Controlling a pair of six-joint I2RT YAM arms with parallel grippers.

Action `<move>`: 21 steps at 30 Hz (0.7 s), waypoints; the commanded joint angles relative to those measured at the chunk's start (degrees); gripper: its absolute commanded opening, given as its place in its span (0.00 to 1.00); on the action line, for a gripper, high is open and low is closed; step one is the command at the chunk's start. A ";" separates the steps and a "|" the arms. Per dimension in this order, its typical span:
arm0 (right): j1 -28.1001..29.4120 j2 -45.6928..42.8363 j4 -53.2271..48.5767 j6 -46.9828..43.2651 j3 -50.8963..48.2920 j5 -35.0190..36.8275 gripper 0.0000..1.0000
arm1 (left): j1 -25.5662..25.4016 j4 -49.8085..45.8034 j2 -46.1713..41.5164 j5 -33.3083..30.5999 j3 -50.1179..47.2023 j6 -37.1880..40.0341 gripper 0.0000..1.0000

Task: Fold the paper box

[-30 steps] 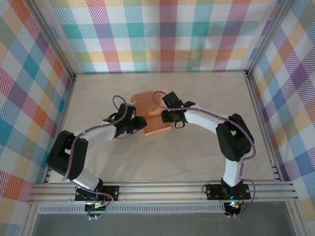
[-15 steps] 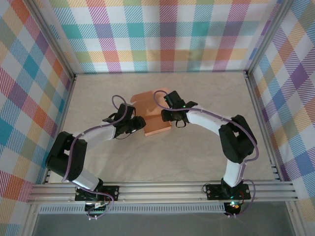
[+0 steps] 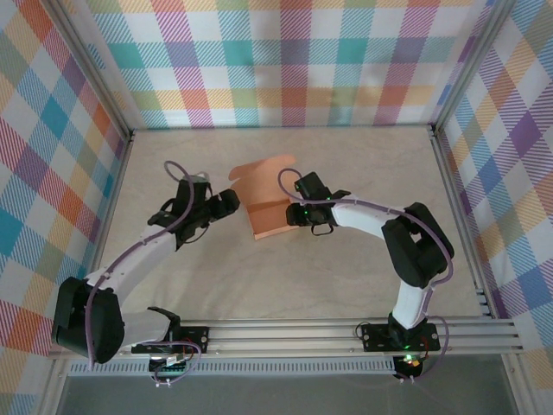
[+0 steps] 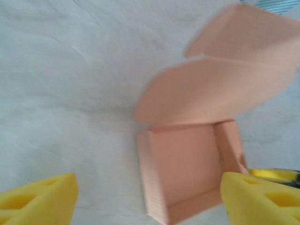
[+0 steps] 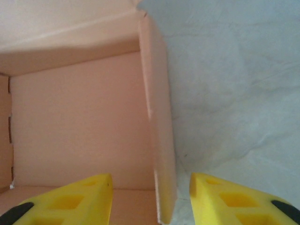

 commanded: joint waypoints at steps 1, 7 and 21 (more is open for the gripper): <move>0.78 -3.32 1.71 2.37 -1.37 -2.41 0.43 | 3.50 -2.77 -0.96 1.08 1.58 5.56 0.89; 0.71 -7.06 0.01 0.84 -2.02 -0.68 0.42 | 7.58 -1.23 4.25 6.64 6.89 13.86 1.00; -2.80 -13.59 -0.84 -6.95 -2.21 -0.23 0.64 | 7.54 -13.29 21.46 21.40 26.67 55.25 0.75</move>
